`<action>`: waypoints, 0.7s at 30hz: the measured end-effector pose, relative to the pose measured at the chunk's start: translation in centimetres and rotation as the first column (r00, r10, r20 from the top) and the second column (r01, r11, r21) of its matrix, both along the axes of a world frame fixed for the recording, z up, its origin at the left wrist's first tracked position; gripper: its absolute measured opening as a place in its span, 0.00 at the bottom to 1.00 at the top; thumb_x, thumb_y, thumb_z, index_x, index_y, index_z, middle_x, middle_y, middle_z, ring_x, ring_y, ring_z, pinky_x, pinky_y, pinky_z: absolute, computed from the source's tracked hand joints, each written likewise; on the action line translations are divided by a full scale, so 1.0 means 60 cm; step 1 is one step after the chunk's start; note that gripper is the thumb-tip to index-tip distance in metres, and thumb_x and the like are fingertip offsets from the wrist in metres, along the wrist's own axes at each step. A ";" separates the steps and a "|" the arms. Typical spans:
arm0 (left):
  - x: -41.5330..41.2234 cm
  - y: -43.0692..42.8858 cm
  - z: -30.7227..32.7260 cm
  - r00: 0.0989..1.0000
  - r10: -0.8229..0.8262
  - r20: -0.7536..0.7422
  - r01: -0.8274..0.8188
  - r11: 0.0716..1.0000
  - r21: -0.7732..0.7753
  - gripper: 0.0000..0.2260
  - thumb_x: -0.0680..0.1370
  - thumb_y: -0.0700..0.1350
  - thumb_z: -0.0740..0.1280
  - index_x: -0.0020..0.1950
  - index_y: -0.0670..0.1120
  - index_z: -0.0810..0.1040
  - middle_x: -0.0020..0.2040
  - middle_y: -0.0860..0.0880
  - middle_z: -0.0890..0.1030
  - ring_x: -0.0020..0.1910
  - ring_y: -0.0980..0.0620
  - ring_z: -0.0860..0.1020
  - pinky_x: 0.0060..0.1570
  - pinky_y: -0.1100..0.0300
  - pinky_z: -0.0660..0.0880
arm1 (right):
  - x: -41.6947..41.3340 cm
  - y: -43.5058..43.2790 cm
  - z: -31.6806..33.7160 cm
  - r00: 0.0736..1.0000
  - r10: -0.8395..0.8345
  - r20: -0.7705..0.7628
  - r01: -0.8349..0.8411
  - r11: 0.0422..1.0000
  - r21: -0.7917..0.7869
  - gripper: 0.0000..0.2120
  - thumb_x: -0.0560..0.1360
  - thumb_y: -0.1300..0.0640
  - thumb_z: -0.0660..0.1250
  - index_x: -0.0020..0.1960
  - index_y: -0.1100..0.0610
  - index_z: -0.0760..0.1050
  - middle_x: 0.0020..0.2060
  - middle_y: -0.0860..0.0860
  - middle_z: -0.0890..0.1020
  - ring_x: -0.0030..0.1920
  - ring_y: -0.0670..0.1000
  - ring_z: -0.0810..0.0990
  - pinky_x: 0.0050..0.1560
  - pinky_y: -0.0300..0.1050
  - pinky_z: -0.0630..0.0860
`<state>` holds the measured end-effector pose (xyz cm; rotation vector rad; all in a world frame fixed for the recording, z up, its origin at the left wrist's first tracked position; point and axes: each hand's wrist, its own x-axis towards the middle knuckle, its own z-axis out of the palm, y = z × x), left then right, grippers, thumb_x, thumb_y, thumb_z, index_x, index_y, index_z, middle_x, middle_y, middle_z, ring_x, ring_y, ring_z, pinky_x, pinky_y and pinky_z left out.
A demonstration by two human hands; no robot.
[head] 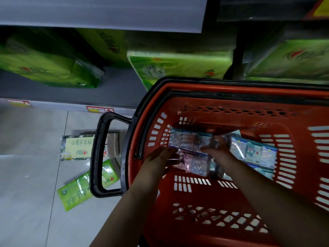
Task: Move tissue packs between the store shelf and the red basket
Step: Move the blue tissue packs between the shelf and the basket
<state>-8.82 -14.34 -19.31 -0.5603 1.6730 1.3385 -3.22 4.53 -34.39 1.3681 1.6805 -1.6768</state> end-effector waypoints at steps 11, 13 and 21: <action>0.029 -0.001 -0.017 0.973 -0.232 -0.002 0.230 0.968 -0.102 0.05 0.81 0.48 0.59 0.49 0.55 0.73 0.49 0.56 0.78 0.49 0.59 0.77 0.45 0.65 0.72 | -0.003 -0.058 0.061 0.981 0.037 -0.190 -0.021 0.996 0.089 0.32 0.66 0.59 0.77 0.58 0.51 0.56 0.46 0.44 0.70 0.43 0.42 0.73 0.37 0.33 0.68; 0.035 -0.003 -0.014 0.966 -0.259 -0.019 0.255 0.961 -0.103 0.04 0.81 0.49 0.59 0.50 0.56 0.73 0.48 0.56 0.78 0.50 0.59 0.77 0.45 0.65 0.72 | 0.002 -0.051 0.078 0.985 -0.016 -0.172 0.023 0.999 0.042 0.36 0.64 0.58 0.79 0.61 0.49 0.57 0.52 0.47 0.73 0.51 0.49 0.75 0.46 0.41 0.73; 0.037 -0.005 0.044 0.990 -0.140 0.007 0.140 0.987 -0.077 0.12 0.79 0.52 0.61 0.61 0.51 0.70 0.51 0.50 0.80 0.45 0.56 0.80 0.38 0.63 0.73 | 0.058 0.002 0.166 0.971 -0.167 -0.172 0.161 0.986 -0.048 0.15 0.67 0.67 0.73 0.51 0.58 0.74 0.39 0.52 0.80 0.40 0.51 0.78 0.38 0.43 0.72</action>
